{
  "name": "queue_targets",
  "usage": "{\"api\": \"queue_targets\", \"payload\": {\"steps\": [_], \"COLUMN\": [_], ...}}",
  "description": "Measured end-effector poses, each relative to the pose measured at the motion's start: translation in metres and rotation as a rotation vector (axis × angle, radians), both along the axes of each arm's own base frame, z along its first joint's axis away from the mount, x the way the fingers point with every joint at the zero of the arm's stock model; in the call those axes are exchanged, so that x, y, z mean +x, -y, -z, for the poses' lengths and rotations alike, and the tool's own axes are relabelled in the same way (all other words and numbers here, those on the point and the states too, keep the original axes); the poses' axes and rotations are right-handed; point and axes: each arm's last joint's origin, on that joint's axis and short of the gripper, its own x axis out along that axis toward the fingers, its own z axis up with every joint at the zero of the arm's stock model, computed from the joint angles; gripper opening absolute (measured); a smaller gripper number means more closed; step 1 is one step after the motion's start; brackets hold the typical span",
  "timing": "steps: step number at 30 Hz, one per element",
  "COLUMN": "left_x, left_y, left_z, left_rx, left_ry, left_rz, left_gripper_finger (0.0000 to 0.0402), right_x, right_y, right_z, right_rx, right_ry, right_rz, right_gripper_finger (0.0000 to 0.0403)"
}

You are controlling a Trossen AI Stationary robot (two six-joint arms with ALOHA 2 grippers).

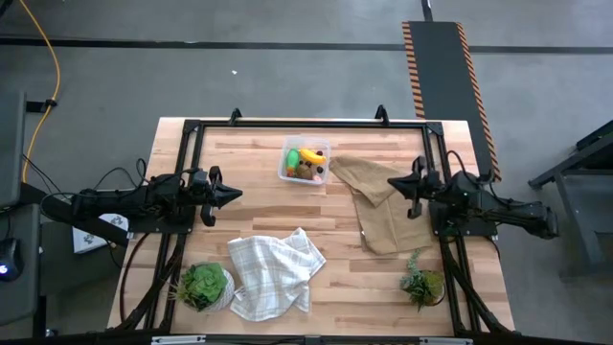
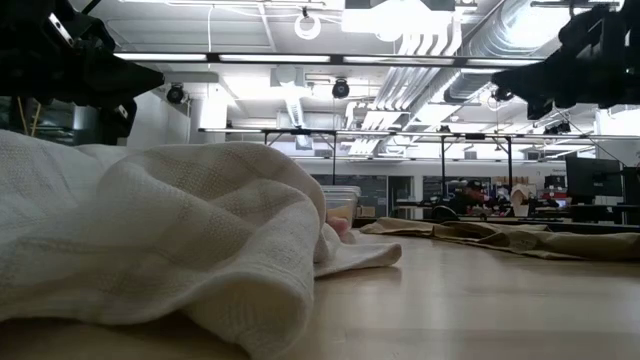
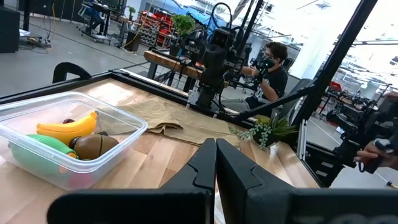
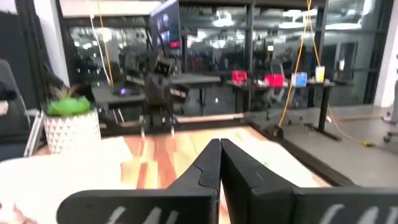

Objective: Pick and placing Produce into tupperware
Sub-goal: Return to Home Position

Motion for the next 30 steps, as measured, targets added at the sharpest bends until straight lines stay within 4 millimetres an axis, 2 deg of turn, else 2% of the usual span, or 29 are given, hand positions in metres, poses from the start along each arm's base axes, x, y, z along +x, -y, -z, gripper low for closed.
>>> {"api": "queue_targets", "payload": {"steps": [8,13,21,30], "left_x": [0.000,0.000,0.000,0.000], "left_y": [0.000,0.000,0.000,0.000], "left_z": [0.000,0.000,0.000,0.000], "left_rx": [0.000,0.000,0.000,0.000], "left_ry": [0.000,0.000,0.000,0.000], "left_rz": [0.000,0.000,0.000,0.000], "left_gripper_finger": [0.0001,0.0001,0.0001,0.0001], "right_x": [0.001,0.001,0.001,0.001], "right_y": [0.001,0.001,0.001,0.001], "right_z": [0.012,0.012,0.012,0.012], "right_rx": [0.027,0.031,0.155,0.157], "right_ry": [-0.121,-0.117,-0.096,-0.098], "right_rz": [0.012,0.019,0.013,0.013], "right_gripper_finger": [0.0000,0.0000,0.0000,0.0000]}}
